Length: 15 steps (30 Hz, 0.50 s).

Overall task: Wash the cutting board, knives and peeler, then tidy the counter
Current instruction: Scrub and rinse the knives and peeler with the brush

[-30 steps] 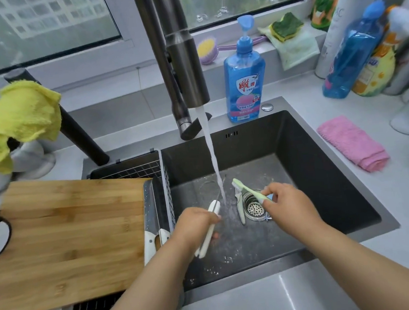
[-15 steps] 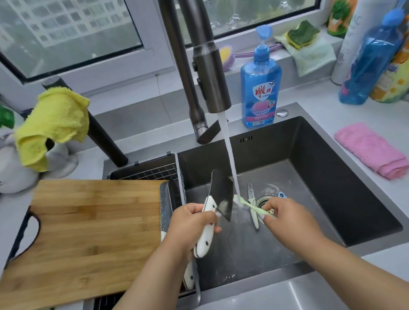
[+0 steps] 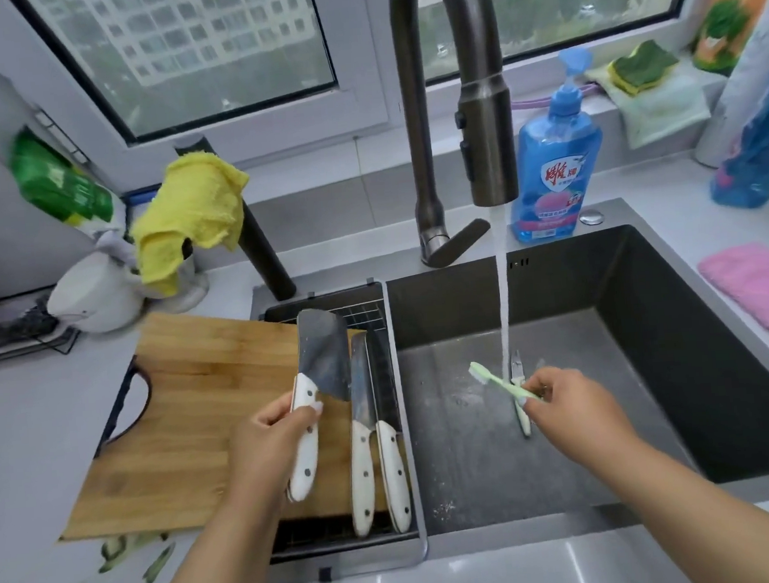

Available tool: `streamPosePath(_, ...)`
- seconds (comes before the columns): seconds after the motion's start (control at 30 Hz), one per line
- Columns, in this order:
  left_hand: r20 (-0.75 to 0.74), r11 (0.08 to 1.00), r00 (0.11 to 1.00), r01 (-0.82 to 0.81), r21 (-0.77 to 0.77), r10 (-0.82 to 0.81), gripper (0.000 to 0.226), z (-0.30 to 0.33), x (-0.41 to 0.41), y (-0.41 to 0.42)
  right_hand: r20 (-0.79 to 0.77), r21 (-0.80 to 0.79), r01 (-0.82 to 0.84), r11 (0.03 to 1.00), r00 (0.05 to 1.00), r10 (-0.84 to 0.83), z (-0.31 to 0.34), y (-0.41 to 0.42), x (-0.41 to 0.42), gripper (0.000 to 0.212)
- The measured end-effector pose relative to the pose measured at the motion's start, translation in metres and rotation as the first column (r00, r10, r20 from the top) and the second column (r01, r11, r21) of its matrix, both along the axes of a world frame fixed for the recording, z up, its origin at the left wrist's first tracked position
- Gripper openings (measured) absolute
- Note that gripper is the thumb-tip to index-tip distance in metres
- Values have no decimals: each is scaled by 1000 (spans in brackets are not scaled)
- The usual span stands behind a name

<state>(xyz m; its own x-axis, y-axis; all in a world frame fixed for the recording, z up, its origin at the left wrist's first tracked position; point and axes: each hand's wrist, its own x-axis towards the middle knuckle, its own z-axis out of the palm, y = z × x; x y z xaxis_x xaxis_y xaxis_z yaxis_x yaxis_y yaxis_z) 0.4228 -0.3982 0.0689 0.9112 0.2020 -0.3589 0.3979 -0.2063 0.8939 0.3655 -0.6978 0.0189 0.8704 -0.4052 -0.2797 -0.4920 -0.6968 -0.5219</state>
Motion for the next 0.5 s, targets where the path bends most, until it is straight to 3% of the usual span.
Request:
streamPosePath(0.27,-23,999,999,-44,13,45,29,-42,5,9,-7,6,7,1000,1000,-7,-3,9,-1,7)
streamPosePath(0.5,52,999,999,-7,34,5,39,-56,5,8,-4,10,25,1000,1000,-25,-5,9,-7,9)
